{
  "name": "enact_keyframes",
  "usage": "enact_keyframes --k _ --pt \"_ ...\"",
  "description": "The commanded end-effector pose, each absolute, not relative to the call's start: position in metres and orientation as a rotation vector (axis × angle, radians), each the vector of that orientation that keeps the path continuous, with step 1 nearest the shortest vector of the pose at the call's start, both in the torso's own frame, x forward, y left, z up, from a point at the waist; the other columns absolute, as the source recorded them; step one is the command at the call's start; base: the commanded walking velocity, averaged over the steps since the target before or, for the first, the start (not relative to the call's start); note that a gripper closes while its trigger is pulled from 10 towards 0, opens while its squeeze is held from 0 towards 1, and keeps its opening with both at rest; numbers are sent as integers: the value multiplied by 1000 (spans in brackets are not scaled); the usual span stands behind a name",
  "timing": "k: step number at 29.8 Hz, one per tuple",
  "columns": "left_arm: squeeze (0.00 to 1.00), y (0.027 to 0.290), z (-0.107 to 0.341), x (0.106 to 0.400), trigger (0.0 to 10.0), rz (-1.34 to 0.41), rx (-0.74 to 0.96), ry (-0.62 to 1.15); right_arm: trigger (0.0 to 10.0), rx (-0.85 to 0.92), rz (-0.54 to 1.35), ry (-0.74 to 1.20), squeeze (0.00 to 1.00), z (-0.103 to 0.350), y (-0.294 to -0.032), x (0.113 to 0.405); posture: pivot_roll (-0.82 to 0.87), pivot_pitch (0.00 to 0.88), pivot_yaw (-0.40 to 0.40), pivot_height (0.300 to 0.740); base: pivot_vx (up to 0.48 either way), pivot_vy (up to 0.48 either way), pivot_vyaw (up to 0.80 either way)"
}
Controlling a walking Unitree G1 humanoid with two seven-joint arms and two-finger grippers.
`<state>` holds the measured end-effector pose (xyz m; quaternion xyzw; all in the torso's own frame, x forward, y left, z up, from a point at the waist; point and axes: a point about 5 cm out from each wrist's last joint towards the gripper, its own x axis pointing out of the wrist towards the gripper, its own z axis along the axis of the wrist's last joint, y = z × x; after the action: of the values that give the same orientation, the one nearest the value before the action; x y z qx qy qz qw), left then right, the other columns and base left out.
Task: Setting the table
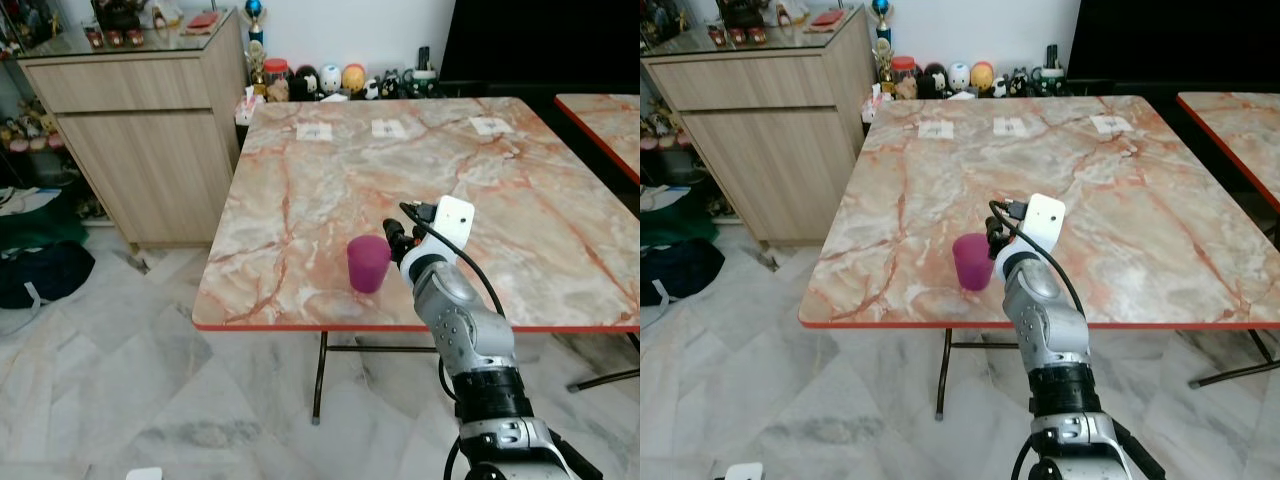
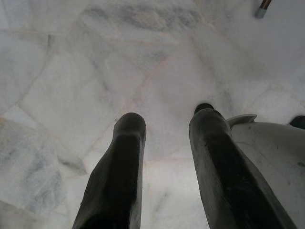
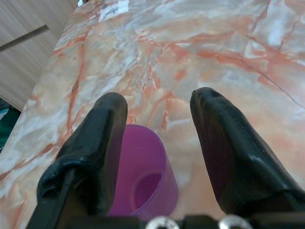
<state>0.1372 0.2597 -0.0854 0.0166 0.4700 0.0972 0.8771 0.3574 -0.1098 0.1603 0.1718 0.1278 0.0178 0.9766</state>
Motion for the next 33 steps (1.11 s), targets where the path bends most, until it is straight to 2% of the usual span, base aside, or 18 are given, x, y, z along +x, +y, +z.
enact_keyframes --k 1,16,31,32,33 --pt "0 259 -87 134 10000 208 24 996 10000 358 36 281 0 160 -110 356 -12 0 20 740 0 0 0" --pt "0 258 -87 134 10000 210 21 994 10000 367 29 403 0 131 -110 361 -5 0 16 740 0 0 0" --pt "0 258 -87 134 10000 216 18 991 10000 384 45 401 0 130 -104 367 2 0 16 740 0 0 0" --pt "0 258 -87 134 10000 216 18 991 5804 385 43 402 0 129 -105 367 1 0 15 740 0 0 0" --pt "0 258 -87 134 10000 215 18 992 0 387 39 401 0 129 -105 368 0 0 16 740 0 0 0"
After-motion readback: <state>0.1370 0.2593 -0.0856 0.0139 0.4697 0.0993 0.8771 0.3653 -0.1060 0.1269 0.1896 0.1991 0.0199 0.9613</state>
